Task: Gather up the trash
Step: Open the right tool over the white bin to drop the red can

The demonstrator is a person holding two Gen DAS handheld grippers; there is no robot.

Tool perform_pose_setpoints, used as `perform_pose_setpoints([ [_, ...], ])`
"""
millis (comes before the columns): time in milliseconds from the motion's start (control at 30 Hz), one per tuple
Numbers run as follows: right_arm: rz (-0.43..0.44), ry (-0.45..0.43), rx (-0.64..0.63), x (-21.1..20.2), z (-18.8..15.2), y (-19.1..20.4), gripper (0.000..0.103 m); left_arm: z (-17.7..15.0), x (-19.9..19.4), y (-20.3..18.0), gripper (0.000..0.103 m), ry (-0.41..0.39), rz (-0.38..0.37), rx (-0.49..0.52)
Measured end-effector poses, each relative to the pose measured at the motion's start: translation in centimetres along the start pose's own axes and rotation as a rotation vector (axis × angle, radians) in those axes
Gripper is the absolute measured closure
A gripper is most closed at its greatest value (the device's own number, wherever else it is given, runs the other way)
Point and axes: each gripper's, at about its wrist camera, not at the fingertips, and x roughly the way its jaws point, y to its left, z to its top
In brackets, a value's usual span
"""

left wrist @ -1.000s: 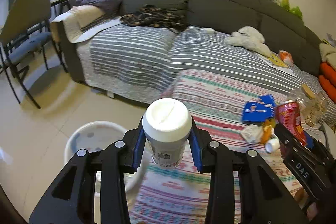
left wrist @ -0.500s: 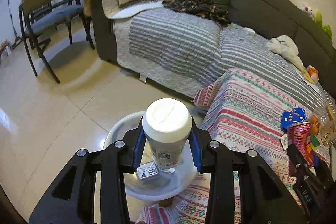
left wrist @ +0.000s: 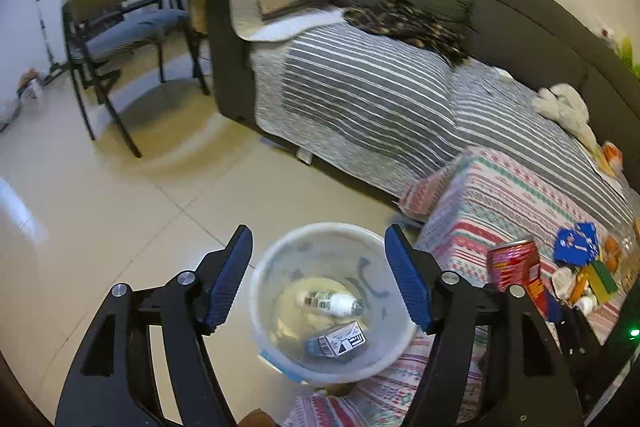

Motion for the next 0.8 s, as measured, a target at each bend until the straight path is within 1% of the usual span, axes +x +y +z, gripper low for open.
perform_pose_setpoints([
  [200,0.054,0.032,-0.03,2.3,-0.1,3.7,0.037,0.6,-1.6,2.1,0.036,-0.049,0.063,-0.038],
  [267,0.063,0.039,-0.044,2.9,-0.2,4.7,0.037,0.7,-2.0,2.6,0.034,-0.066,0.083,-0.045],
  [367,0.085,0.057,-0.063,3.9,-0.3,6.2,0.037,0.9,-2.2,3.2,0.034,-0.078,0.1,-0.057],
  [533,0.096,0.071,-0.088,4.7,-0.4,7.8,0.036,1.3,-2.2,4.3,0.034,-0.084,0.121,-0.078],
  [600,0.102,0.065,-0.101,4.7,-0.4,8.3,0.032,1.3,-2.2,4.5,0.034,-0.083,0.127,-0.081],
  [633,0.106,0.062,-0.106,4.6,-0.3,8.4,0.026,1.3,-2.2,4.6,0.034,-0.081,0.131,-0.082],
  [667,0.106,0.058,-0.107,4.6,-0.2,8.5,0.023,1.3,-2.1,4.7,0.033,-0.08,0.131,-0.081],
  [800,0.079,0.036,-0.106,3.9,0.2,8.4,0.02,1.2,-2.2,4.7,0.028,-0.083,0.136,-0.082],
])
